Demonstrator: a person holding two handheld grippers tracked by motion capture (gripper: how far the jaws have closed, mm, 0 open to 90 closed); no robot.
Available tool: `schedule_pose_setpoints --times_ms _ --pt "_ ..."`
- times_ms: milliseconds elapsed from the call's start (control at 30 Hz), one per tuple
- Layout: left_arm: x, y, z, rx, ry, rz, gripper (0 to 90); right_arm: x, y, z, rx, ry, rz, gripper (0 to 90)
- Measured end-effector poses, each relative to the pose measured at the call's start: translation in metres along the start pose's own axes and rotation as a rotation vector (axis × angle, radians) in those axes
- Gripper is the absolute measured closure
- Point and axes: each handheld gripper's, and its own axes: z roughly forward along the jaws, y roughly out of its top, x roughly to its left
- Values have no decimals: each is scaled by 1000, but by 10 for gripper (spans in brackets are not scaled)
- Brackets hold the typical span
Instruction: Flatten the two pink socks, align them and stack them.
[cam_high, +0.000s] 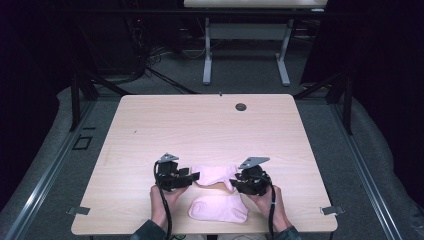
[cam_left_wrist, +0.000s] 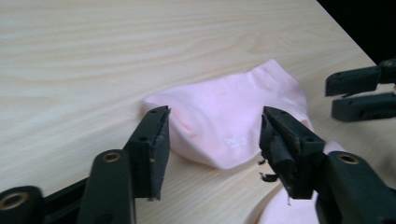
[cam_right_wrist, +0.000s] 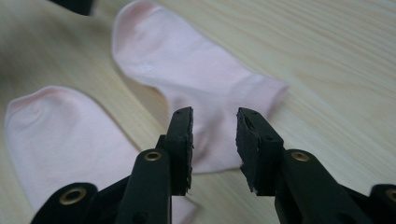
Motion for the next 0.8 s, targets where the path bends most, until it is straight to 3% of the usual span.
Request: schedule_pose_setpoints --times_ms 100,233,467,700,800 --pt "4 6 -4 -6 53 22 410 -13 -1 -4 -1 -38 67 633" --pt "9 14 4 57 84 46 422 -19 2 3 28 -59 97 628" --pt "9 15 22 133 87 81 499 -18 4 22 84 -66 77 629" --pt "6 15 37 219 124 125 547 -15 7 30 120 -61 60 657" --pt "4 13 40 238 147 164 577 -14 6 32 130 -59 54 673"
